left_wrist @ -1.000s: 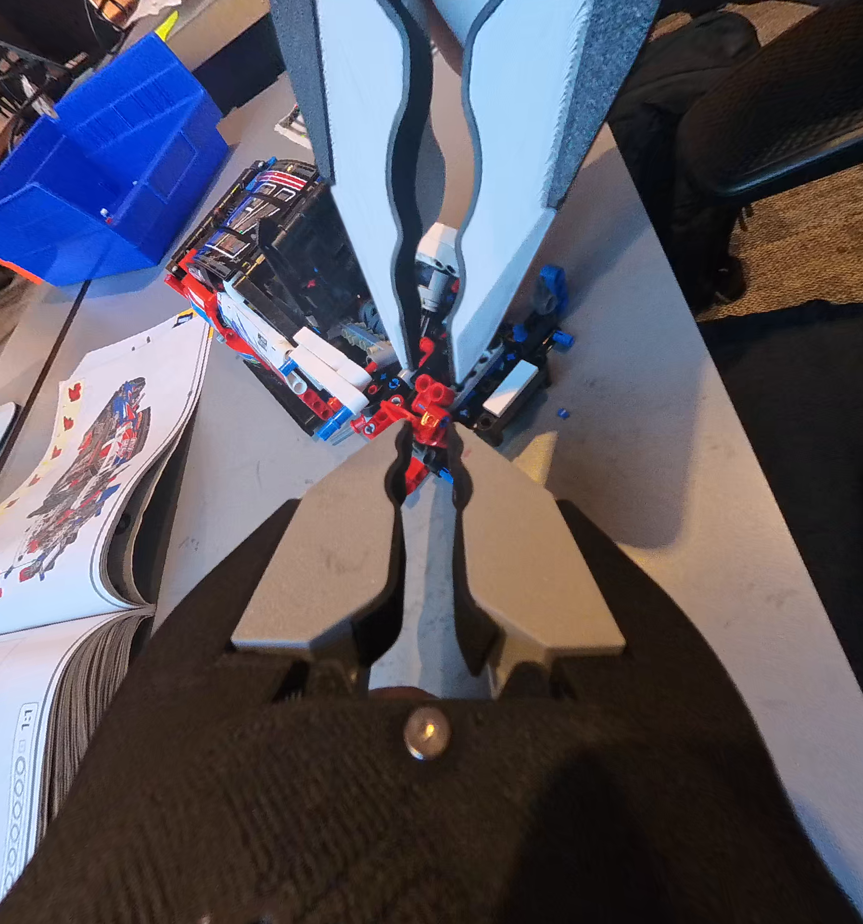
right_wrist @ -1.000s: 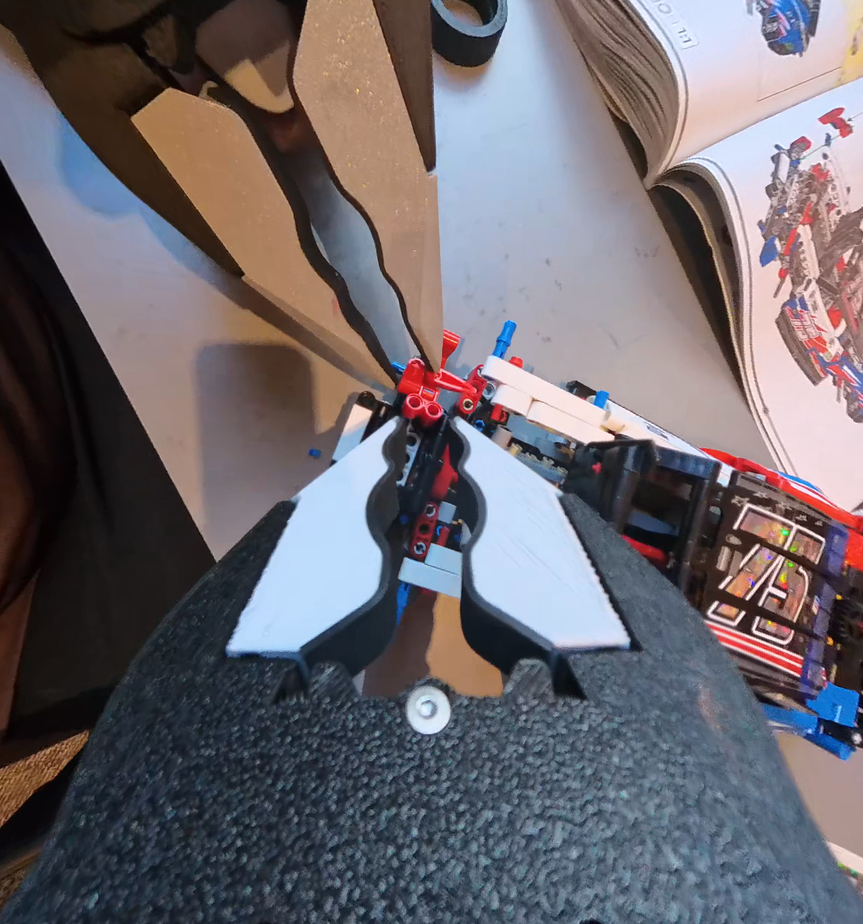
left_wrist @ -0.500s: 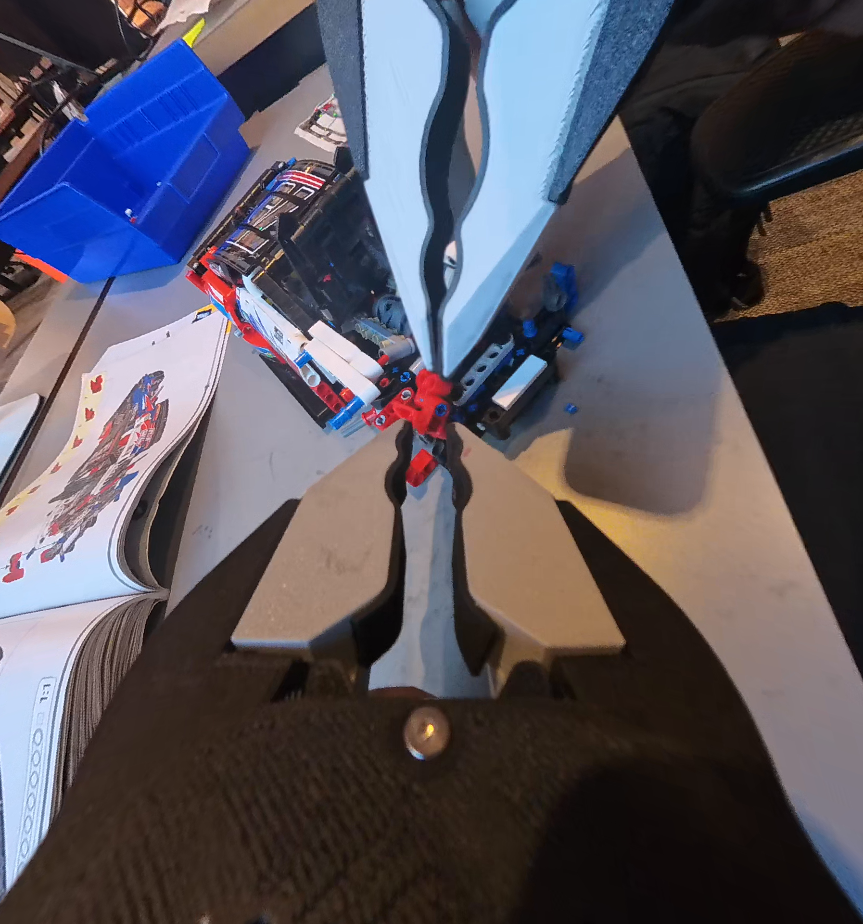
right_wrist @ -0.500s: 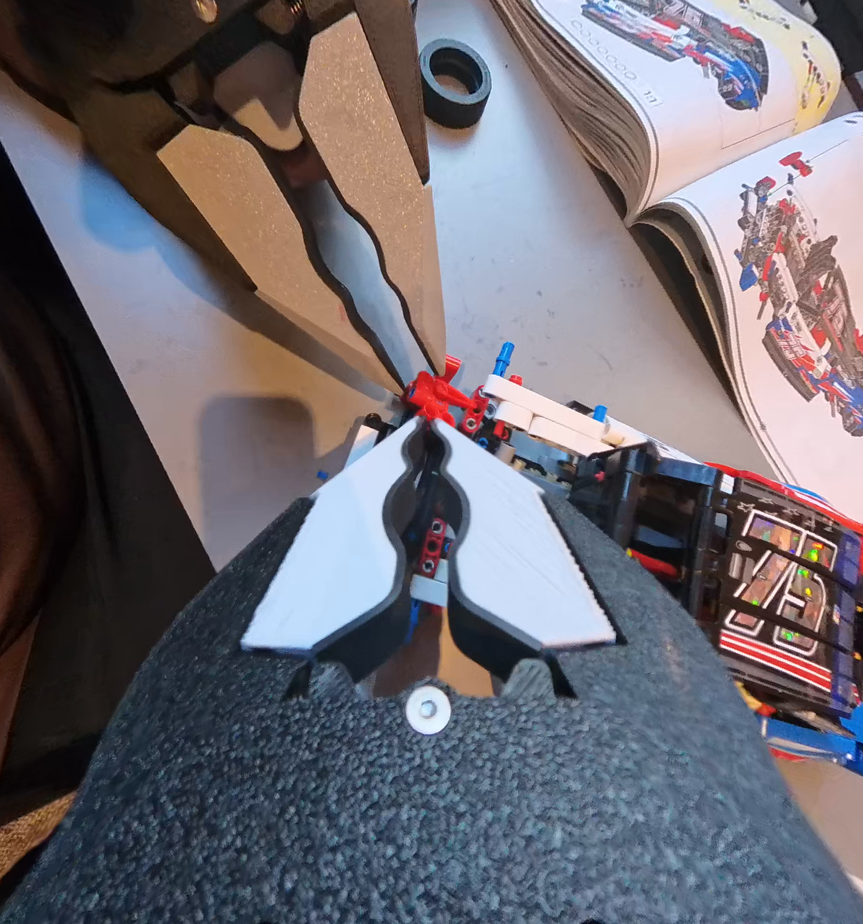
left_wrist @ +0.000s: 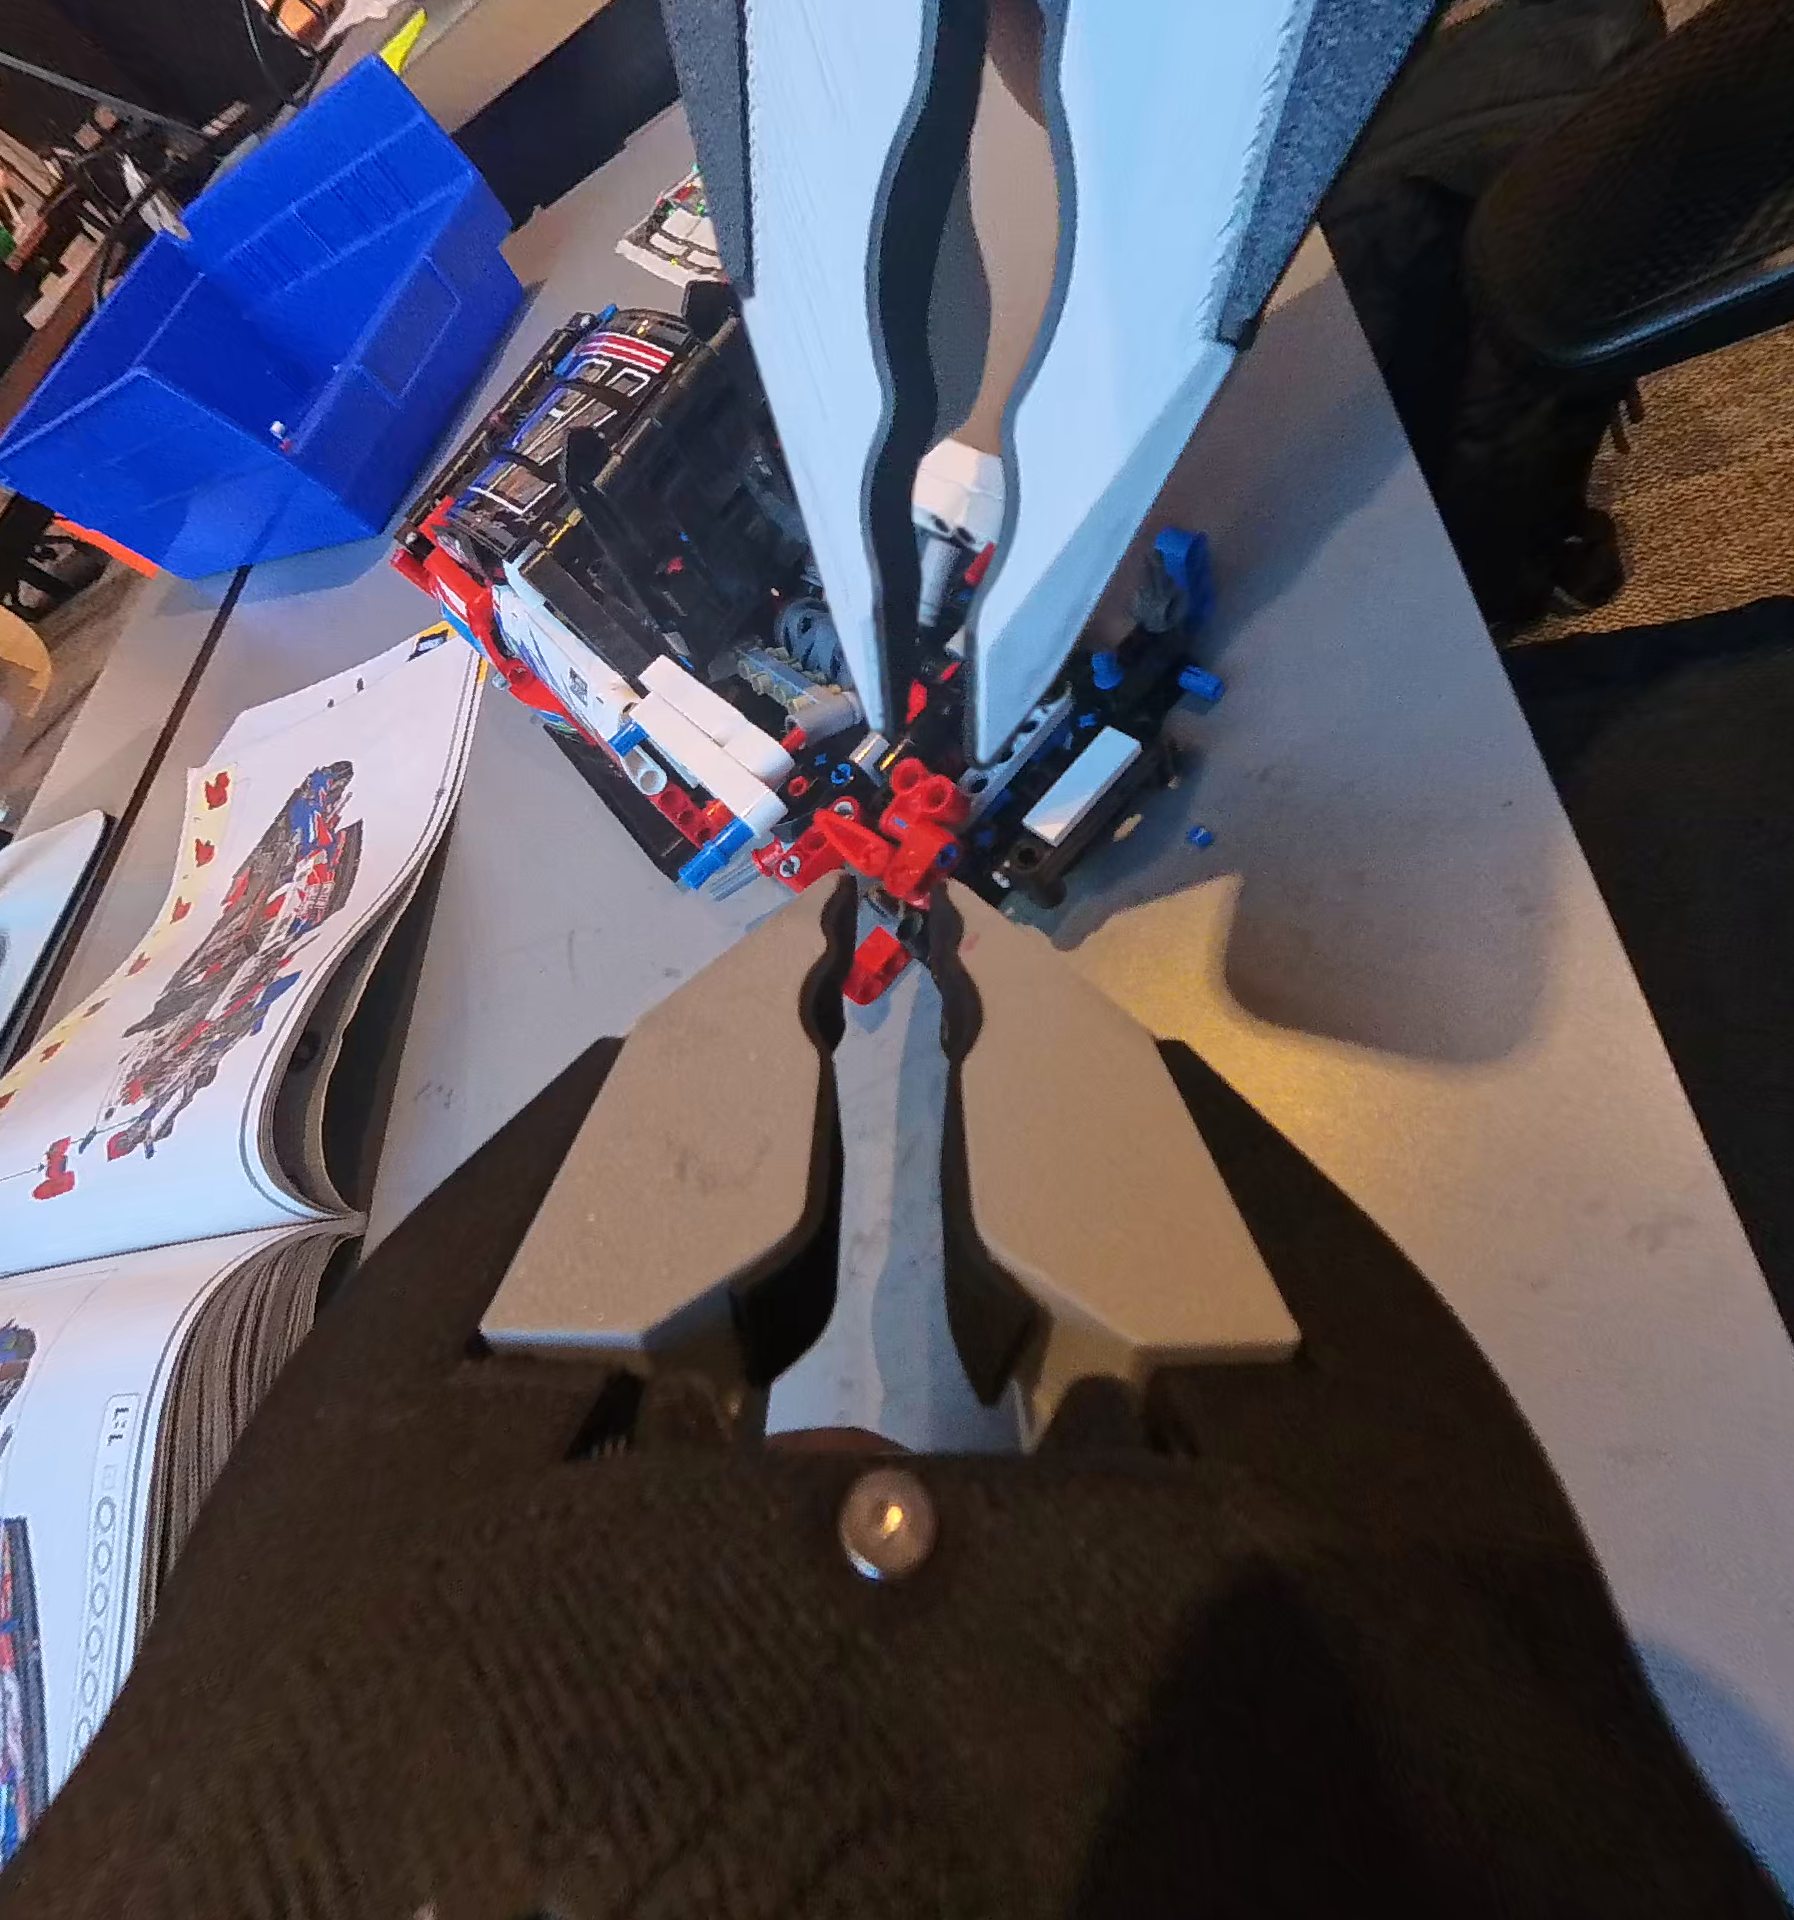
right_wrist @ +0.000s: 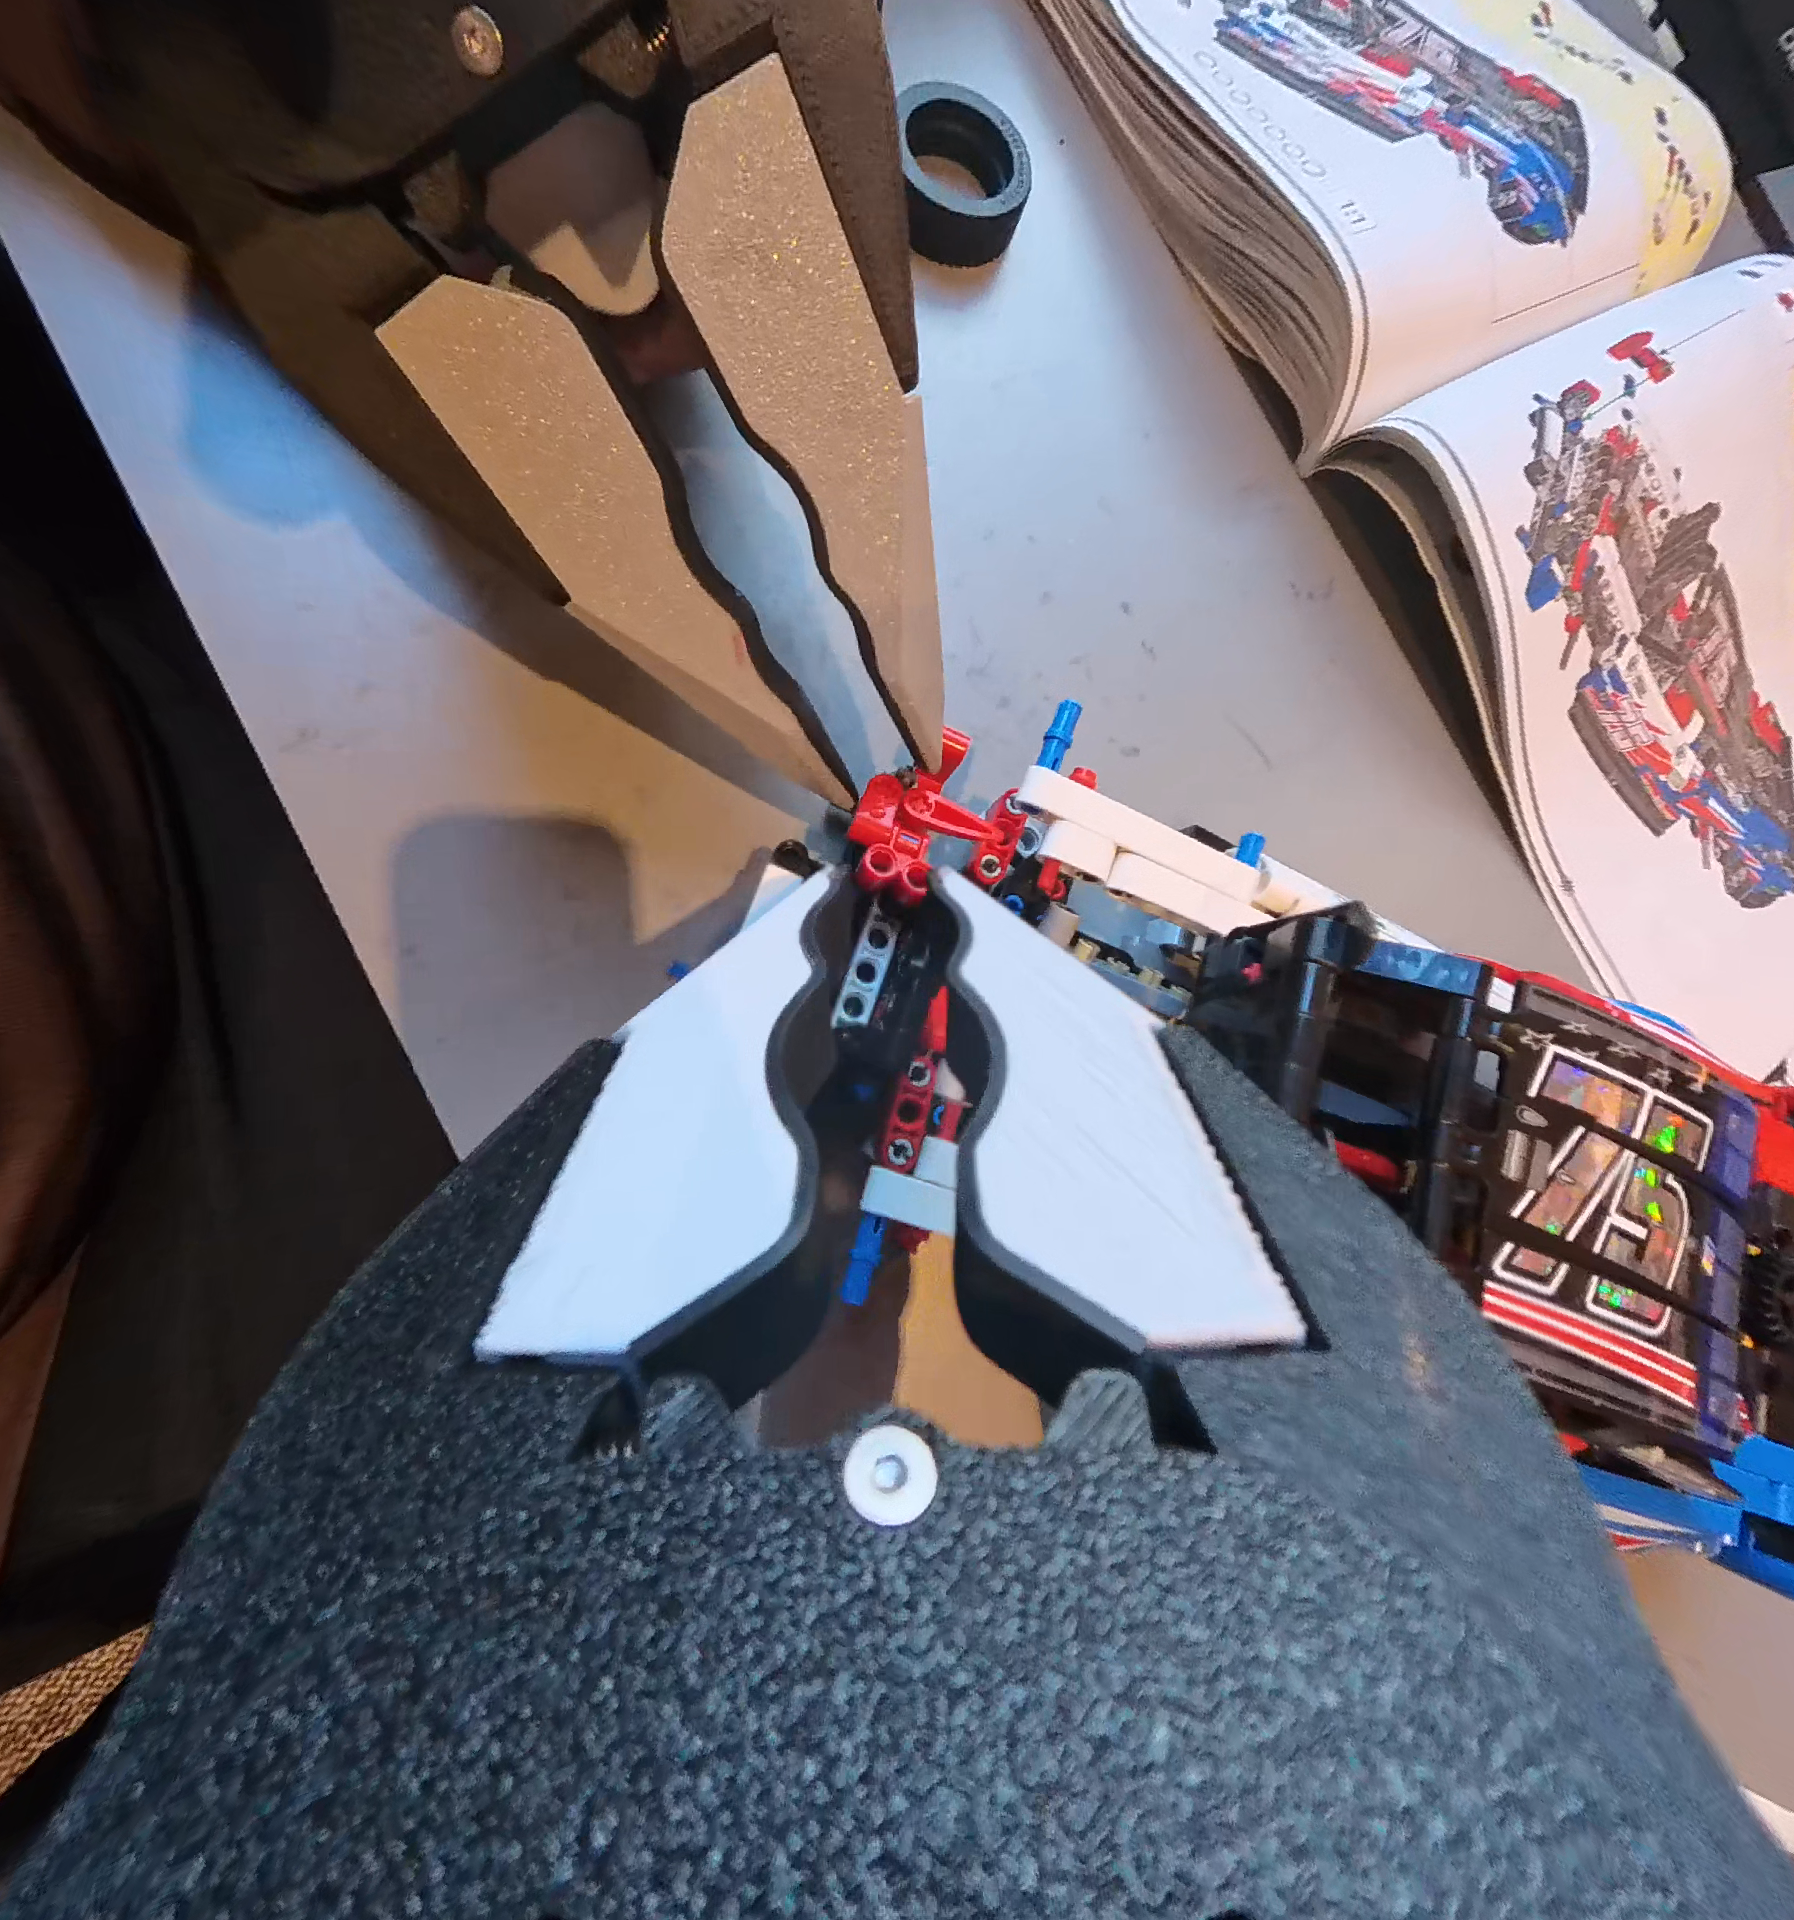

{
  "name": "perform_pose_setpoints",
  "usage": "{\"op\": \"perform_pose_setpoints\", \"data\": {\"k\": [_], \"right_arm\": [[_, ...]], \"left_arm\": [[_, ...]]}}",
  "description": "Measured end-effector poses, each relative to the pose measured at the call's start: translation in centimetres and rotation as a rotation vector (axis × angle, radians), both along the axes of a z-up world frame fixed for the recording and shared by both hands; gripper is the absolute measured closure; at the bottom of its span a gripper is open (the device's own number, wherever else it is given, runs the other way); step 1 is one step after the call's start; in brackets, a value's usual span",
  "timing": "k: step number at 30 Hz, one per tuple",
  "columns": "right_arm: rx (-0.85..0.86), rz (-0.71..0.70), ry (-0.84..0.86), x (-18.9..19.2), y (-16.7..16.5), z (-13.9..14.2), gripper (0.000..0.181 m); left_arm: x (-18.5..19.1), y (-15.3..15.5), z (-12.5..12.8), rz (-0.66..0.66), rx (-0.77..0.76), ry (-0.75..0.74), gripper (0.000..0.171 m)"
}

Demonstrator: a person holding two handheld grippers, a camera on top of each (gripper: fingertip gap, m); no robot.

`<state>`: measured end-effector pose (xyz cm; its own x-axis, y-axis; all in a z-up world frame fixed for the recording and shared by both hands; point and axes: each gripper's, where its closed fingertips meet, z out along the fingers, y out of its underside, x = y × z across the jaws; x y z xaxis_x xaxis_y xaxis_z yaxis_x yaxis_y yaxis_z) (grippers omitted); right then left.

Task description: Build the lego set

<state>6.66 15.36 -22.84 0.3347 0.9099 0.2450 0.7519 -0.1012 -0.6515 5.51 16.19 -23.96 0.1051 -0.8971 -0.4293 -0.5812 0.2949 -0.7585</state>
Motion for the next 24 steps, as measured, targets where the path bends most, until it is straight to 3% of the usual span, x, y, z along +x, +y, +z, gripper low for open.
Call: {"op": "perform_pose_setpoints", "data": {"k": [6,11,24], "right_arm": [[0.063,0.031,-0.009,-0.7,-0.2,-0.1,0.165],[0.105,0.028,0.218,-1.4,-0.3,2.7,0.165],[0.319,-0.191,0.538,2.8,4.3,7.3,0.165]], "left_arm": [[-0.2,-0.2,0.1,-0.006,0.011,-0.004,0.16],[-0.9,0.0,0.6,0.007,-0.037,-0.041,0.159],[-2.4,2.3,1.9,0.093,-0.147,-0.152,0.158]]}}
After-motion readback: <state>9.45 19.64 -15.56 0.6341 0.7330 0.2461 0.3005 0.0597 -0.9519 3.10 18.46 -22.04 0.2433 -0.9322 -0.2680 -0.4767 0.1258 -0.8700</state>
